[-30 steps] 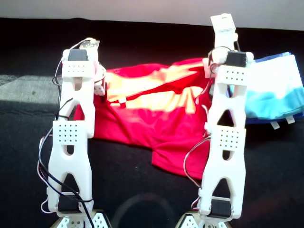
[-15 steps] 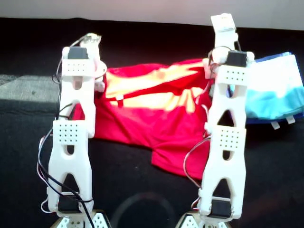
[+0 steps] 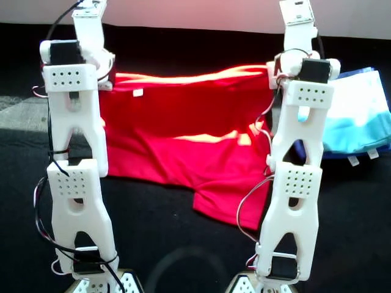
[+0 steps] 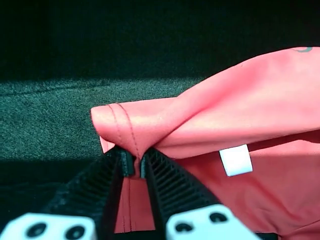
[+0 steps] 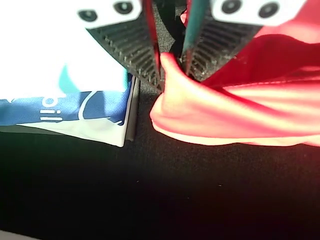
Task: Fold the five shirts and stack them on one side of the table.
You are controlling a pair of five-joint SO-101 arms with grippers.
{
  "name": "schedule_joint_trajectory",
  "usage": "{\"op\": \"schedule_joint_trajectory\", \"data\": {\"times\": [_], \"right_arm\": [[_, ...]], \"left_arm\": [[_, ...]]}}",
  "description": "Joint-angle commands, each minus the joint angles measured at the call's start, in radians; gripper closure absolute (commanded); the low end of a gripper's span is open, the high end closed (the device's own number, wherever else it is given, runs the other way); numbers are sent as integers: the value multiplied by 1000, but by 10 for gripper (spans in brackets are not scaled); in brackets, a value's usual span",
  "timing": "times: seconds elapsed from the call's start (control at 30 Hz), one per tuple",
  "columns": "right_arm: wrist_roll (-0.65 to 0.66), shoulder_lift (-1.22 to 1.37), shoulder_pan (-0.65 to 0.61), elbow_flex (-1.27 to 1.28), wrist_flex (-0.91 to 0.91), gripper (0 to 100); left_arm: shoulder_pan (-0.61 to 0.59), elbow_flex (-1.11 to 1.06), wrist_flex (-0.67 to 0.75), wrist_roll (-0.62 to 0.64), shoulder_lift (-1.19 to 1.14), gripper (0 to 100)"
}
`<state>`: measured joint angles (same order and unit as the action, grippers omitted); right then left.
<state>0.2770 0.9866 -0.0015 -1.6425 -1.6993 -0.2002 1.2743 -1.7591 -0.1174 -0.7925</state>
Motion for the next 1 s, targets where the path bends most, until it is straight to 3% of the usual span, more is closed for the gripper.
{"op": "schedule_joint_trajectory", "data": {"times": [0.0,0.2,0.43,0.83,0.97], "right_arm": [[5,-108,-5,-125,-30,992],[0,-200,1,-125,28,992],[0,-432,36,-122,22,992],[5,-791,113,-119,28,992],[6,-868,113,-122,-19,992]], "left_arm": [[-33,-15,-3,-9,68,990],[-28,33,-2,-9,148,990],[-30,18,-3,-5,409,990],[24,-423,-3,-3,891,990],[21,-481,-3,-3,1015,990]]}}
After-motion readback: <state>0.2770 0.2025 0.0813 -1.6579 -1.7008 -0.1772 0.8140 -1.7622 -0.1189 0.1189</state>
